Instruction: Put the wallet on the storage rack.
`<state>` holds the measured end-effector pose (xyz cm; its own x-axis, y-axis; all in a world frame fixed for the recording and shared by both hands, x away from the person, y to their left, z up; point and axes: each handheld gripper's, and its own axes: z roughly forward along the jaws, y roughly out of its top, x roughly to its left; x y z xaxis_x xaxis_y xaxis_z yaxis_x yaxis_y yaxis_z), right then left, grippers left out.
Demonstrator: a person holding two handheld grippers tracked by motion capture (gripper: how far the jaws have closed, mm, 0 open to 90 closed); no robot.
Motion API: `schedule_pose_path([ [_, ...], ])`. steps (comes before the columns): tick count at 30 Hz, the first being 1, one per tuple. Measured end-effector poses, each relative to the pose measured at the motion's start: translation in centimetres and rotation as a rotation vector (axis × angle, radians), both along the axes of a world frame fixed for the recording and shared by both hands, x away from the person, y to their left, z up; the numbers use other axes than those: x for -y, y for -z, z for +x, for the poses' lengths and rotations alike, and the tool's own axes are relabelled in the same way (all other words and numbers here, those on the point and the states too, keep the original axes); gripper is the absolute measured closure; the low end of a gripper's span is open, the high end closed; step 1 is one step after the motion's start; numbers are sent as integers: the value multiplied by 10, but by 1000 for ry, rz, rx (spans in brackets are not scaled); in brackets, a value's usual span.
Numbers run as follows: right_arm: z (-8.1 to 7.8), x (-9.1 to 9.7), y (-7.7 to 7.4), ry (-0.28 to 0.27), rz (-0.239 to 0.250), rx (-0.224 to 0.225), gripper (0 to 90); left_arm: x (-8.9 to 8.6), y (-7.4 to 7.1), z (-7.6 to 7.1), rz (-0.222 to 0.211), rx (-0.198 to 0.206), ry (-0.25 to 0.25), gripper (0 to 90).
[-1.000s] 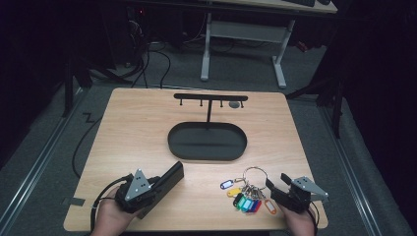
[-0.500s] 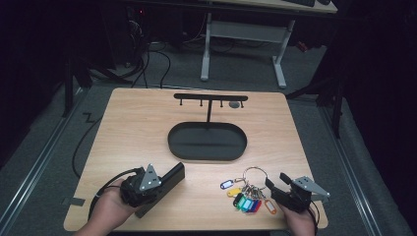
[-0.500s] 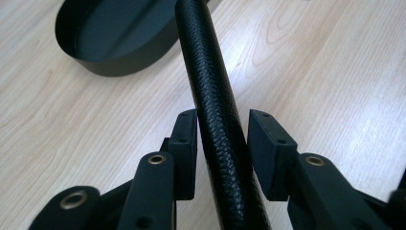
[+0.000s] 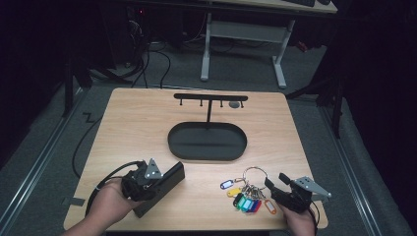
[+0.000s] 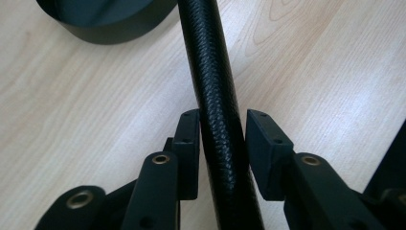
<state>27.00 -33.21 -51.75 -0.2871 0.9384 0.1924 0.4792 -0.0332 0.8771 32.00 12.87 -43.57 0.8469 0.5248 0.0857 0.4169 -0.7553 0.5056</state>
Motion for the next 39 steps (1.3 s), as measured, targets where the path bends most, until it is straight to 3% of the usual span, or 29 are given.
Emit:
schedule_pose_path([
  [4, -2, -3, -3, -14, -7, 13, 327, 1, -1, 4, 3, -49, -25, 691],
  [7, -3, -7, -6, -38, -14, 25, 327, 2, -1, 5, 6, -52, -29, 705],
  [12, -1, -9, -6, -58, -5, 29, 328, 3, -2, 10, 11, -91, -46, 723],
  [17, 0, -5, -6, -50, 7, 28, 331, 7, -2, 6, 36, -55, -39, 742],
  [23, -4, -5, -7, -29, 1, 34, 334, 8, -2, -1, 38, 2, -19, 753],
  [30, -3, -5, -5, -15, -20, 33, 335, 4, -19, 3, -52, 68, -2, 751],
  [32, -1, -6, -3, -17, -29, 24, 335, 4, -22, 8, -69, 71, 13, 750],
  [39, 3, -5, 0, -27, -55, 13, 336, 16, -33, 28, -73, 101, 58, 751],
])
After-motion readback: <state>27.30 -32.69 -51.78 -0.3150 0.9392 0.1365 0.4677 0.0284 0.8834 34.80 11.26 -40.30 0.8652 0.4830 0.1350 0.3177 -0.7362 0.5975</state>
